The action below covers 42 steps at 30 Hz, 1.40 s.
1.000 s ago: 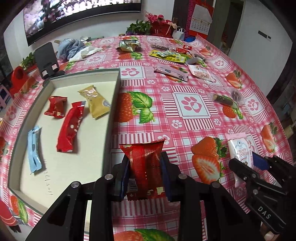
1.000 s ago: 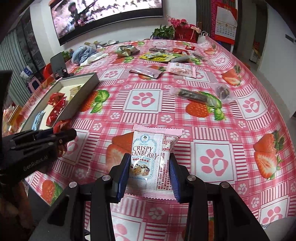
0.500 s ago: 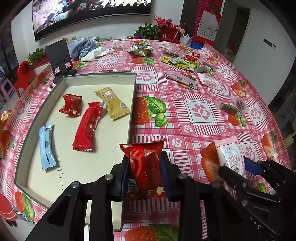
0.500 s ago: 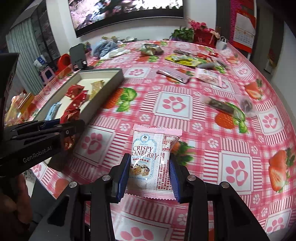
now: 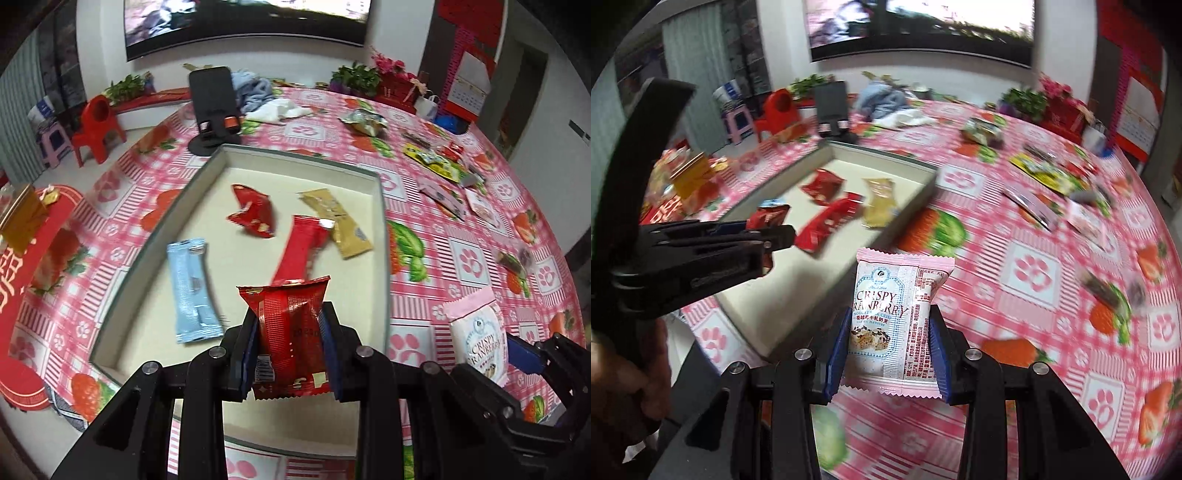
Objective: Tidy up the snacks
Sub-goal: 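Lower the red bag into the tray and open the left tool while the right tool releases the cranberry bag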
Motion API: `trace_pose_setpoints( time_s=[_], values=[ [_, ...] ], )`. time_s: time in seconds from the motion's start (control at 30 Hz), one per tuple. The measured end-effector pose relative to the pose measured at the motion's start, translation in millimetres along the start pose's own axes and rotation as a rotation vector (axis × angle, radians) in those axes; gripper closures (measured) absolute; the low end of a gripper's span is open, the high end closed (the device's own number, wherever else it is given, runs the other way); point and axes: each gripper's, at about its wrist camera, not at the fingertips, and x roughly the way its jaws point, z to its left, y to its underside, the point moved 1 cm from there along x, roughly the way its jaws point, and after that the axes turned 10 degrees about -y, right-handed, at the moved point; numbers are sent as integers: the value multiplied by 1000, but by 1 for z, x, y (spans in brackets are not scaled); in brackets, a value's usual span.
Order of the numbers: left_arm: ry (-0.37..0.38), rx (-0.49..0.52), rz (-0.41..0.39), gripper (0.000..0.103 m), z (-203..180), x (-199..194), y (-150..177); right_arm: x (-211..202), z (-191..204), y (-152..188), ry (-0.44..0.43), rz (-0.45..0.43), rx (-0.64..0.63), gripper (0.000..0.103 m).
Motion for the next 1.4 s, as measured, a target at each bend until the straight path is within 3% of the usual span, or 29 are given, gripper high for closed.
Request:
trace_pose_setpoints(
  time_s=[0.43, 1.4],
  values=[
    [-29, -72, 13, 69, 38, 8, 1, 20, 34, -29, -60, 2, -78, 61],
    [-32, -96, 55, 69, 53, 24, 4, 39, 32, -55, -65, -4, -72, 61]
  ],
)
